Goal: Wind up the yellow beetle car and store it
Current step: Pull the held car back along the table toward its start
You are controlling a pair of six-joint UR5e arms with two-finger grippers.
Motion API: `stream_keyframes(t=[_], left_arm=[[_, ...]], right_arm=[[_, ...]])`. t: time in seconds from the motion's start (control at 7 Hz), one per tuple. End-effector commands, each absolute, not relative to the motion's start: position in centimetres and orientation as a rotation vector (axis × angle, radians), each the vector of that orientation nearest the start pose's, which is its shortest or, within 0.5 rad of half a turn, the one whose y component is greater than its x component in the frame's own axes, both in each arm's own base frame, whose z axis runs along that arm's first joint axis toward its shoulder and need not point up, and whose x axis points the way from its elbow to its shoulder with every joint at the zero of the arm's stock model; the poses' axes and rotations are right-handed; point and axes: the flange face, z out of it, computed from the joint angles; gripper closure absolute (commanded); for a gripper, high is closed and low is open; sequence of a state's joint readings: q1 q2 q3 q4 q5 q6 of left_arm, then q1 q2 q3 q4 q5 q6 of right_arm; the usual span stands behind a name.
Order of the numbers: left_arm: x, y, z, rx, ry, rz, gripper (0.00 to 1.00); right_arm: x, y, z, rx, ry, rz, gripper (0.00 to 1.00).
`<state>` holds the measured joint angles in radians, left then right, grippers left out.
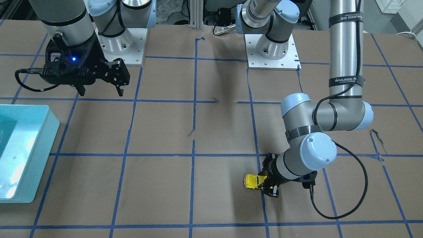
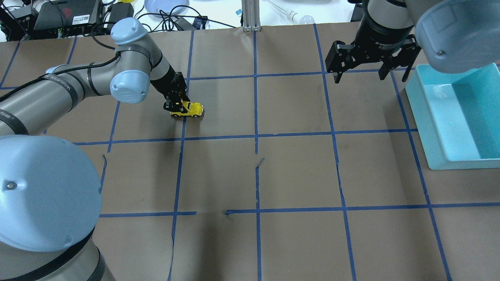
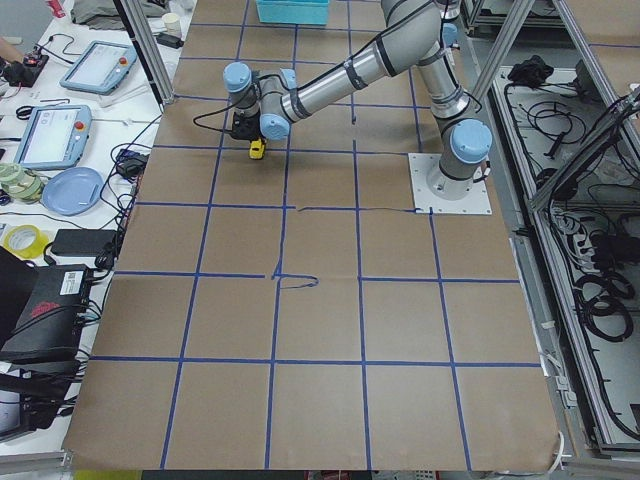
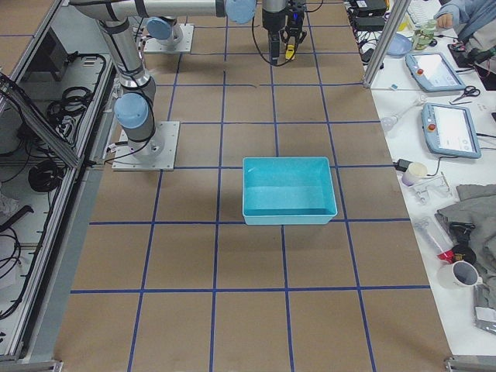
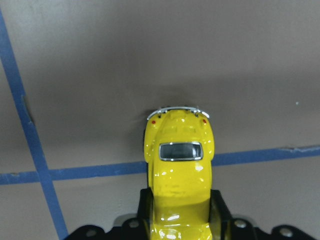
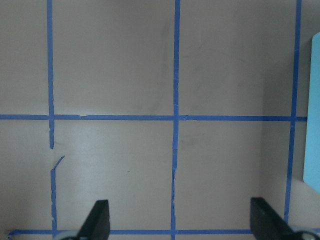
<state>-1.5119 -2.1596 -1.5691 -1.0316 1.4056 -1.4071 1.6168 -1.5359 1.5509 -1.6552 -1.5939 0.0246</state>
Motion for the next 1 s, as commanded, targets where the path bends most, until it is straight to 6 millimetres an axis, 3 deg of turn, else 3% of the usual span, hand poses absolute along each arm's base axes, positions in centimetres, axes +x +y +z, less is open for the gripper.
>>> stream_keyframes(t=[0.0,0.29,0.57,0.86], left_arm=[[-7.3,-66.8,19.3,-2.215,2.355,0.233,1.0],[-4.3,-66.6,18.7,-2.177,2.374,0.231,1.0],[1.0,-66.4,18.9,-2.19,2.368,0.237,1.0],[3.8,-66.1,18.4,-2.127,2.396,0.214,1.0]], right_arm=[[15.4,-50.7,48.8,-0.033,3.162,-0.103,0.0],[15.4,-50.7,48.8,-0.033,3.162,-0.103,0.0],[15.4,-50.7,48.8,-0.033,3.162,-0.103,0.0],[15.4,-50.7,48.7,-0.033,3.162,-0.101,0.0]])
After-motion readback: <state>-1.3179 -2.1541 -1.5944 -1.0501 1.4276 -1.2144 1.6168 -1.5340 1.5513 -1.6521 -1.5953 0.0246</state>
